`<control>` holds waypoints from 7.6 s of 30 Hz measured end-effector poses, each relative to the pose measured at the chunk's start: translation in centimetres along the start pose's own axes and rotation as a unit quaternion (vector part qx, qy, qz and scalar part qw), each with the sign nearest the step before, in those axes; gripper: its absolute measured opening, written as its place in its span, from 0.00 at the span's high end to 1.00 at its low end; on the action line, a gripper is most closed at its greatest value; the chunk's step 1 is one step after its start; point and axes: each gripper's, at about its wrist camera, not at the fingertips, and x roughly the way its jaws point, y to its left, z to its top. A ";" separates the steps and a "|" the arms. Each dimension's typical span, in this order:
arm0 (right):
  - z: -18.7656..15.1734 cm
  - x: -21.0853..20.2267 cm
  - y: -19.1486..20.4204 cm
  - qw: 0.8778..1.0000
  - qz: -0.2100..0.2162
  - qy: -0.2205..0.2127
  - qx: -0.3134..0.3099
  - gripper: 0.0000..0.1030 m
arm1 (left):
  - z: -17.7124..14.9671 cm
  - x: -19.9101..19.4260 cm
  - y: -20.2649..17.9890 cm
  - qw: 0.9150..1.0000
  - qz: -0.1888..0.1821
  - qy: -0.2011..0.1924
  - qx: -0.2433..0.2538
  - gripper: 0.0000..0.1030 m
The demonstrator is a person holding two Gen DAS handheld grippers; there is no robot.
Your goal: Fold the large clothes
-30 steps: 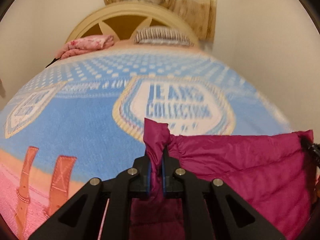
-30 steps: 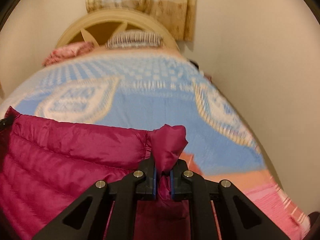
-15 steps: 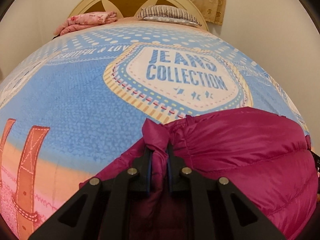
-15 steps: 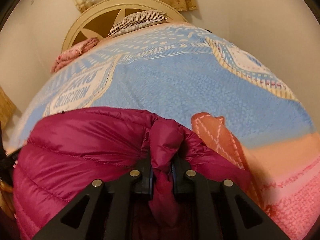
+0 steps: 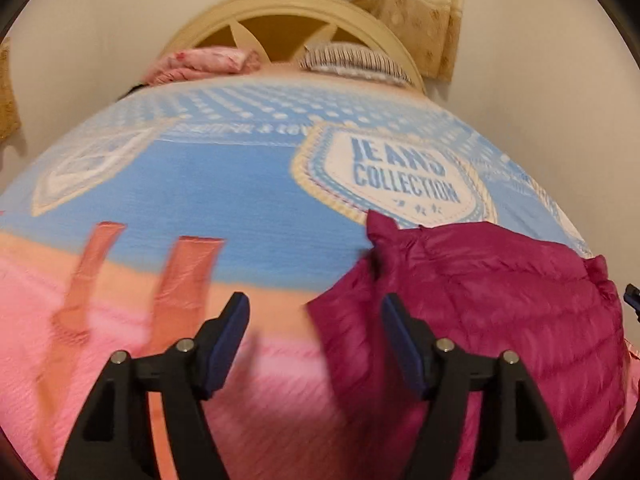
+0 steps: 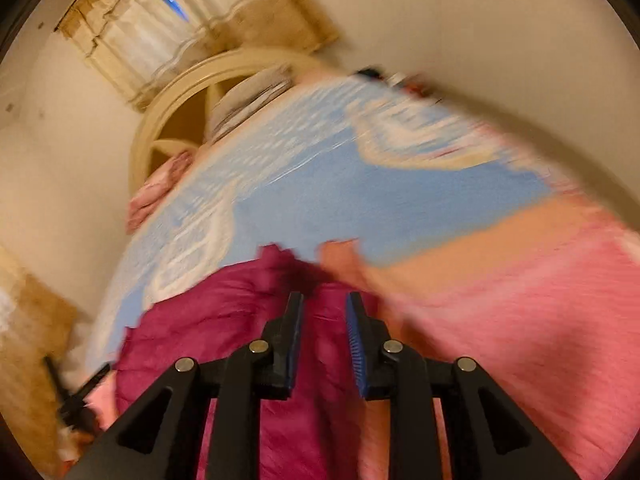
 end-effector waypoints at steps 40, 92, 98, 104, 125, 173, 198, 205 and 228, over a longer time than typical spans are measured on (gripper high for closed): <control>2.2 11.9 0.5 0.994 -0.058 0.092 -0.028 0.94 | -6.8 0.0 -17.4 0.992 -0.113 0.020 0.060 0.29; -13.1 12.8 21.2 0.989 -0.013 0.047 -0.141 0.98 | -3.8 -0.1 -11.2 1.000 0.015 0.018 0.000 0.19; -13.2 12.7 21.2 0.990 -0.007 0.048 -0.135 0.98 | -6.5 -5.2 -4.5 0.993 0.037 -0.028 -0.107 0.13; -13.2 12.7 21.1 0.990 -0.006 0.047 -0.134 0.98 | -10.6 -4.7 -1.3 0.968 -0.075 -0.024 -0.240 0.13; -14.3 8.8 22.1 0.989 -0.016 0.073 -0.126 0.97 | -7.2 -0.1 -3.8 0.954 -0.156 -0.028 -0.254 0.23; -19.9 -2.4 12.4 0.981 0.164 0.085 0.054 0.96 | -10.2 -6.6 -19.7 0.969 -0.209 0.025 0.129 0.86; -16.6 4.4 15.0 0.975 0.183 0.126 0.000 0.51 | -9.8 -4.2 -18.9 0.969 -0.208 0.040 0.124 0.83; -17.2 6.3 13.9 0.980 0.146 0.135 0.010 0.77 | -9.6 -5.1 -20.3 0.970 -0.189 0.054 0.144 0.79; -16.7 8.1 13.9 0.973 0.154 0.171 -0.026 0.79 | -12.2 -8.8 -19.8 0.962 -0.213 0.019 0.170 0.38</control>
